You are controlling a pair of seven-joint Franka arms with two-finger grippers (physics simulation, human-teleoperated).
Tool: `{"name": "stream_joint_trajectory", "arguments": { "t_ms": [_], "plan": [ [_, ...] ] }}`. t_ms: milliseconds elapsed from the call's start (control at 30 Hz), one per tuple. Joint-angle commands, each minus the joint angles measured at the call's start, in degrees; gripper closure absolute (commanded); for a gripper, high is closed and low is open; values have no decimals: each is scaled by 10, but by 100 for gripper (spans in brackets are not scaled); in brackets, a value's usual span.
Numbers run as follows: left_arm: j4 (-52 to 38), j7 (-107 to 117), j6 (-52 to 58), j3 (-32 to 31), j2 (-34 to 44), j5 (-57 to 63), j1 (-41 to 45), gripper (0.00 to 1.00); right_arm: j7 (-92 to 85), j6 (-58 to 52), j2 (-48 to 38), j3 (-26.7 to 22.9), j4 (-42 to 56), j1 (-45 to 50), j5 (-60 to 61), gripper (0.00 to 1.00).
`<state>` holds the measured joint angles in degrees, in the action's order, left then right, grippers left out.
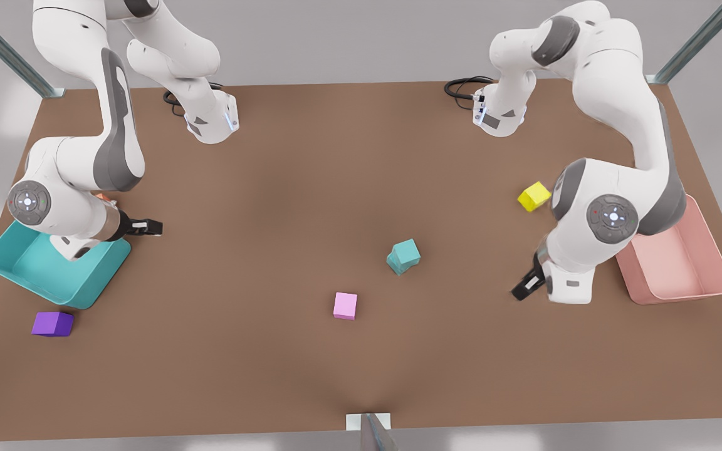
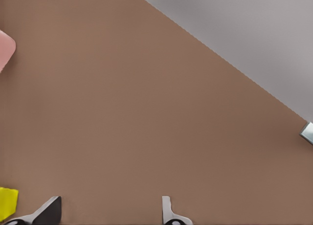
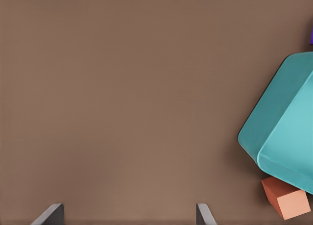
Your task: Stack the two blue cubes on top of each other
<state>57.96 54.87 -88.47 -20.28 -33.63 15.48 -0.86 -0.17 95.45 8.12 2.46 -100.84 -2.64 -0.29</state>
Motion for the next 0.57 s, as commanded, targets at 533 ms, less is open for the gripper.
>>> {"name": "stream_joint_trajectory", "arguments": {
  "t_ms": [533],
  "plan": [
    [261,-580,-1,216,248,-191,36,0,-9,-4,7,-1,-1,-7,-1,0]
  ]
}}
